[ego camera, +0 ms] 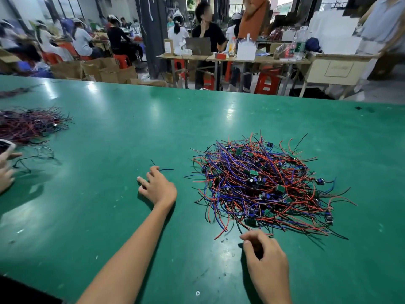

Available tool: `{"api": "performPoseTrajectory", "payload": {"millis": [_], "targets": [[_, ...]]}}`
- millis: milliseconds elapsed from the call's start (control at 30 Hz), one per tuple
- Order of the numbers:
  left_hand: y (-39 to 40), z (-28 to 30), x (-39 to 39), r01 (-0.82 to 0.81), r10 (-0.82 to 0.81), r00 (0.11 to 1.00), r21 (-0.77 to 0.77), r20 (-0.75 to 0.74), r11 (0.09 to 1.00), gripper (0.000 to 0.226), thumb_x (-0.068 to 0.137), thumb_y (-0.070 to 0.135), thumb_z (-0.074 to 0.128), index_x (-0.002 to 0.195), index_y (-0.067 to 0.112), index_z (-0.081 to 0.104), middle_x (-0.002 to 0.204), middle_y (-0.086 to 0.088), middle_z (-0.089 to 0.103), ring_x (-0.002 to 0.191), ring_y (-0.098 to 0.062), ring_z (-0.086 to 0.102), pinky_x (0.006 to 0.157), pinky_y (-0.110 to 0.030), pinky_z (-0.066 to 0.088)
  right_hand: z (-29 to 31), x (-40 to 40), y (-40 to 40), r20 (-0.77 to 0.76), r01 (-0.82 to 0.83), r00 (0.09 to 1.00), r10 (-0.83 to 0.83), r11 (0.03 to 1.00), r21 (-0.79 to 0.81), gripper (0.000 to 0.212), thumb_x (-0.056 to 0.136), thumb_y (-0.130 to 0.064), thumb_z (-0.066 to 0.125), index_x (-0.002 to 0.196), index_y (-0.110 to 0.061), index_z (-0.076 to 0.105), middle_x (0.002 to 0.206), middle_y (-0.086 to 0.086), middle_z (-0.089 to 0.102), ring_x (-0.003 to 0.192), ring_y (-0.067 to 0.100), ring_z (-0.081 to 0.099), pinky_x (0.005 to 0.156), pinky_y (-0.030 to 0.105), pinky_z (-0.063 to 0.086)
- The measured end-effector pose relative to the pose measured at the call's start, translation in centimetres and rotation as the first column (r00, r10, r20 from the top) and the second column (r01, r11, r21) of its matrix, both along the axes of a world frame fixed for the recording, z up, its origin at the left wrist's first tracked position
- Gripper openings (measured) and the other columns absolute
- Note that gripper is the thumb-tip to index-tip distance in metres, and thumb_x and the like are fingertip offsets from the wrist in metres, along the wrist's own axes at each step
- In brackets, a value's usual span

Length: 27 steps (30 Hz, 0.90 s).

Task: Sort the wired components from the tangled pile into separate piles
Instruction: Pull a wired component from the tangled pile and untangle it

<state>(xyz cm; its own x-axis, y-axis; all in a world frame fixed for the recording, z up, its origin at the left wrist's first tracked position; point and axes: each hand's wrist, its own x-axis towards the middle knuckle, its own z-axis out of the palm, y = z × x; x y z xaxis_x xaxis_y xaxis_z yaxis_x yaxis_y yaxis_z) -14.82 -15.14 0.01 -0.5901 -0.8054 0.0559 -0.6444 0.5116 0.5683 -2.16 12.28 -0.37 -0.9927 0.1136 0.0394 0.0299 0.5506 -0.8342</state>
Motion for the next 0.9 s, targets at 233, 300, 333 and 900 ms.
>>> {"api": "performPoseTrajectory", "payload": {"millis": [233, 300, 333, 900], "targets": [[-0.4, -0.3, 3.2, 0.273, -0.296, 0.953, -0.257, -0.057, 0.927, 0.046, 0.086, -0.008, 0.055, 0.124, 0.016, 0.061, 0.142, -0.011, 0.05, 0.134, -0.032, 0.044, 0.103, -0.049, 0.039, 0.1, 0.1, 0.1, -0.001, -0.015, 1.0, 0.015, 1.0, 0.009, 0.027, 0.086, -0.021, 0.072, 0.078, -0.046, 0.067, 0.079, -0.011, 0.061, 0.079, 0.0, 0.057, 0.071, 0.03, 0.04], [0.7, 0.2, 1.9, 0.316, -0.334, 0.943, -0.343, 0.008, 0.884, 0.034, 0.093, 0.01, 0.061, 0.124, 0.022, 0.064, 0.151, -0.01, 0.043, 0.145, -0.029, 0.032, 0.116, -0.05, 0.024, 0.2, 0.2, 0.1, 0.002, -0.013, 1.0, 0.013, 1.0, 0.002, 0.028, 0.086, -0.021, 0.072, 0.078, -0.046, 0.067, 0.079, -0.011, 0.06, 0.079, 0.0, 0.057, 0.071, 0.03, 0.04], [1.2, 0.4, 1.1, 0.378, -0.404, 0.915, -0.368, 0.008, 0.849, 0.032, 0.093, 0.016, 0.064, 0.123, 0.024, 0.066, 0.151, -0.009, 0.045, 0.144, -0.028, 0.033, 0.117, -0.048, 0.023, 0.2, 0.2, 0.1, 0.003, -0.01, 1.0, 0.01, 1.0, 0.001, 0.028, 0.087, -0.021, 0.072, 0.077, -0.046, 0.067, 0.079, -0.011, 0.06, 0.079, 0.0, 0.057, 0.071, 0.03, 0.04], [3.1, 6.0, 1.9, 0.394, -0.425, 0.852, -0.162, -0.304, 0.905, 0.013, 0.09, 0.041, 0.069, 0.084, 0.032, 0.077, 0.072, 0.016, 0.07, 0.077, -0.017, 0.067, 0.064, -0.027, 0.041, 0.2, -0.2, 0.2, 0.008, -0.024, 1.0, 0.024, 1.0, 0.011, 0.027, 0.088, -0.022, 0.071, 0.077, -0.046, 0.066, 0.078, -0.008, 0.06, 0.079, 0.004, 0.057, 0.073, 0.03, 0.039]]}}
